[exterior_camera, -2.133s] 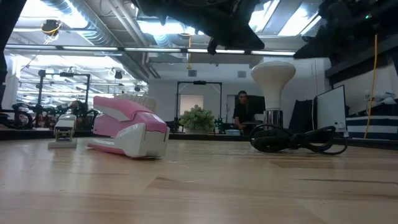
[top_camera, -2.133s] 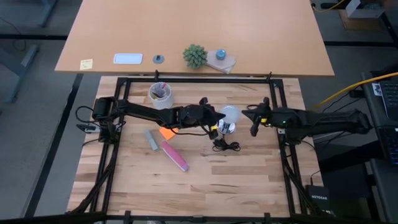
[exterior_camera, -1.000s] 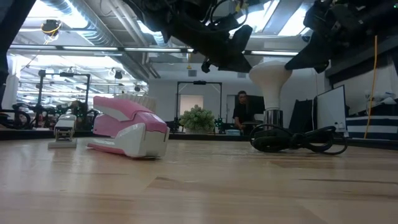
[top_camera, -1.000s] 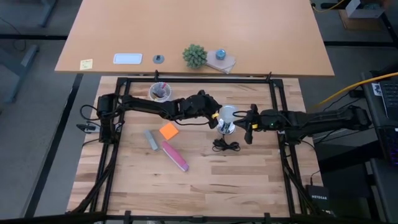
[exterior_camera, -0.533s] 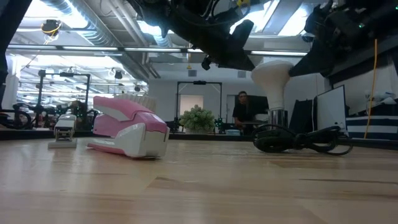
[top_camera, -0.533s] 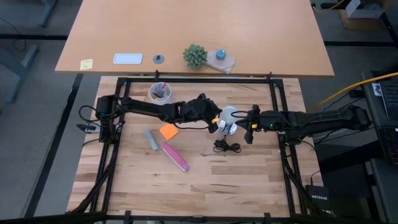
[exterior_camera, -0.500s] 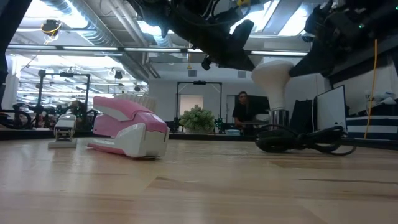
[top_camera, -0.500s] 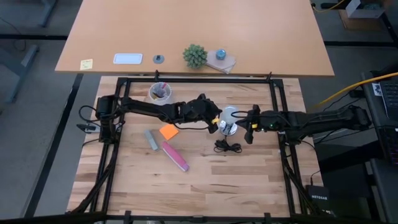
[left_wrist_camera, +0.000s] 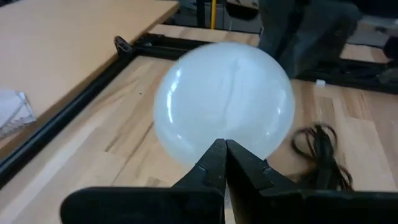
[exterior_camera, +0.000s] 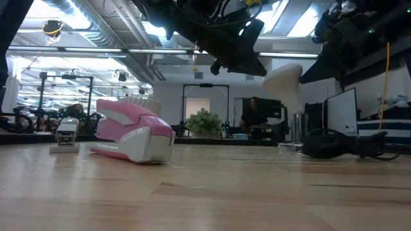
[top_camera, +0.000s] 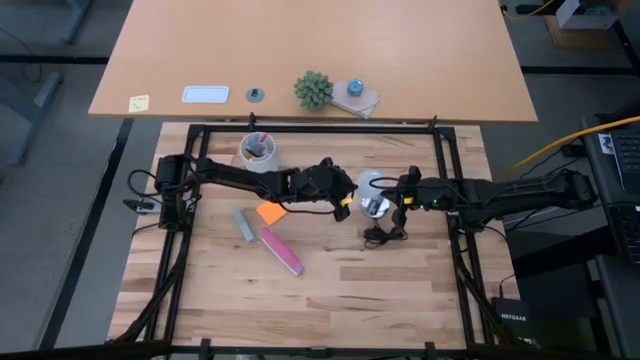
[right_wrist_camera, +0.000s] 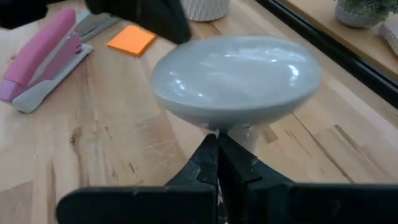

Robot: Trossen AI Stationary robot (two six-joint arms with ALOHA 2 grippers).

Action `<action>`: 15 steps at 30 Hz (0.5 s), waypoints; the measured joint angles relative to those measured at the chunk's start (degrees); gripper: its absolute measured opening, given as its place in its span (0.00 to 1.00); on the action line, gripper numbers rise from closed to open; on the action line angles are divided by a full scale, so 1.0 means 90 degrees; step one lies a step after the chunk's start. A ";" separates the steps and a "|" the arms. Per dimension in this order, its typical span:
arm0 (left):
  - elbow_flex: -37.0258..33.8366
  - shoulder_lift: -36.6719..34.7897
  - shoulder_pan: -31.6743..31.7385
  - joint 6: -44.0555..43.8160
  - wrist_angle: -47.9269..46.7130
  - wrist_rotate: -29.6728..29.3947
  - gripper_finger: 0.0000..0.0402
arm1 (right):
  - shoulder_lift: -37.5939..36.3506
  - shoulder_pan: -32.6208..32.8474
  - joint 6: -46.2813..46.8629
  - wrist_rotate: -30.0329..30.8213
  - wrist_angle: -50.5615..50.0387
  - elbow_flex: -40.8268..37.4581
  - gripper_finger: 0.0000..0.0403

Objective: Screw lightbulb
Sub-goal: Remove the lightbulb from the lamp

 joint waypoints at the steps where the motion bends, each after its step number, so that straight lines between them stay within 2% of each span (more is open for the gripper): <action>1: -0.0004 0.0005 -0.0002 0.0000 -0.0009 0.0010 0.00 | 0.0000 0.0000 0.0000 0.0002 0.0003 0.0000 0.01; 15: -0.0002 0.0012 0.0000 -0.0044 0.0046 -0.0058 0.00 | 0.0080 0.0000 0.0002 -0.0032 0.0070 0.0000 0.01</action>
